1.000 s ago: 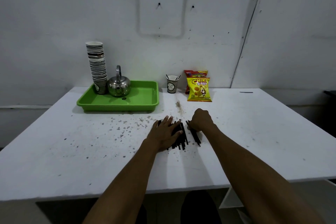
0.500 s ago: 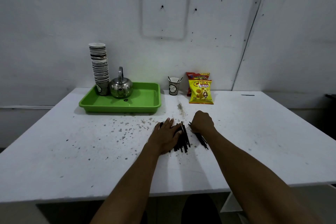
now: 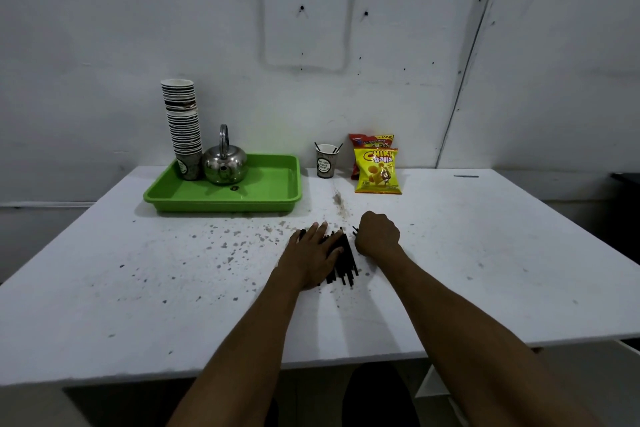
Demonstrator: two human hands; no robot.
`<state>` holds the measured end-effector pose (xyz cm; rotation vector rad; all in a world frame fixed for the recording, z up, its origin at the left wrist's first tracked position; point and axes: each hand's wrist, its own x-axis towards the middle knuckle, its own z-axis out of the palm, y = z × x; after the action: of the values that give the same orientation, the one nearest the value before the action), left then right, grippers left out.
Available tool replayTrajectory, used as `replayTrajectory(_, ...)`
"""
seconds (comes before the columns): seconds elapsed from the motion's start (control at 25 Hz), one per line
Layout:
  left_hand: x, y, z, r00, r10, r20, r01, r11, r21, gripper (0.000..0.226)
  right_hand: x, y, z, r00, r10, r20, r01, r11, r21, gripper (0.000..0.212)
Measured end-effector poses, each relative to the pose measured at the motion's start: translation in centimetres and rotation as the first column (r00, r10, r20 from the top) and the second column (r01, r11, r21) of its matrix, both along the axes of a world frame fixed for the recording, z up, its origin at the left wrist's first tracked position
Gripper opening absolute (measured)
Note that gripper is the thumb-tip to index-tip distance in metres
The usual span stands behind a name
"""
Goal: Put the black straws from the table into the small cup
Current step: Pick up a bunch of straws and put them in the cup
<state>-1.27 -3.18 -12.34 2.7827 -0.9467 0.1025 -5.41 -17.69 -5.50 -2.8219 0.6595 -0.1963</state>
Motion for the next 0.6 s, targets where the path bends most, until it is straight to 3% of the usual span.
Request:
replayTrajectory(0.32, -0.09, 0.01, 0.01, 1.0, 0.003, 0.0, -0.003, 1.0, -0.001, 0.052, -0.1, 0.55, 0.28, 0.995, 0.099, 0.005, -0.097, 0.981, -0.169, 0.023)
replayTrajectory(0.6, 0.08, 0.04, -0.21, 1.0, 0.002, 0.015, -0.002, 1.0, 0.0, 0.051, -0.13, 0.16, 0.34, 0.996, 0.089, -0.03, -0.092, 0.98, -0.177, 0.023)
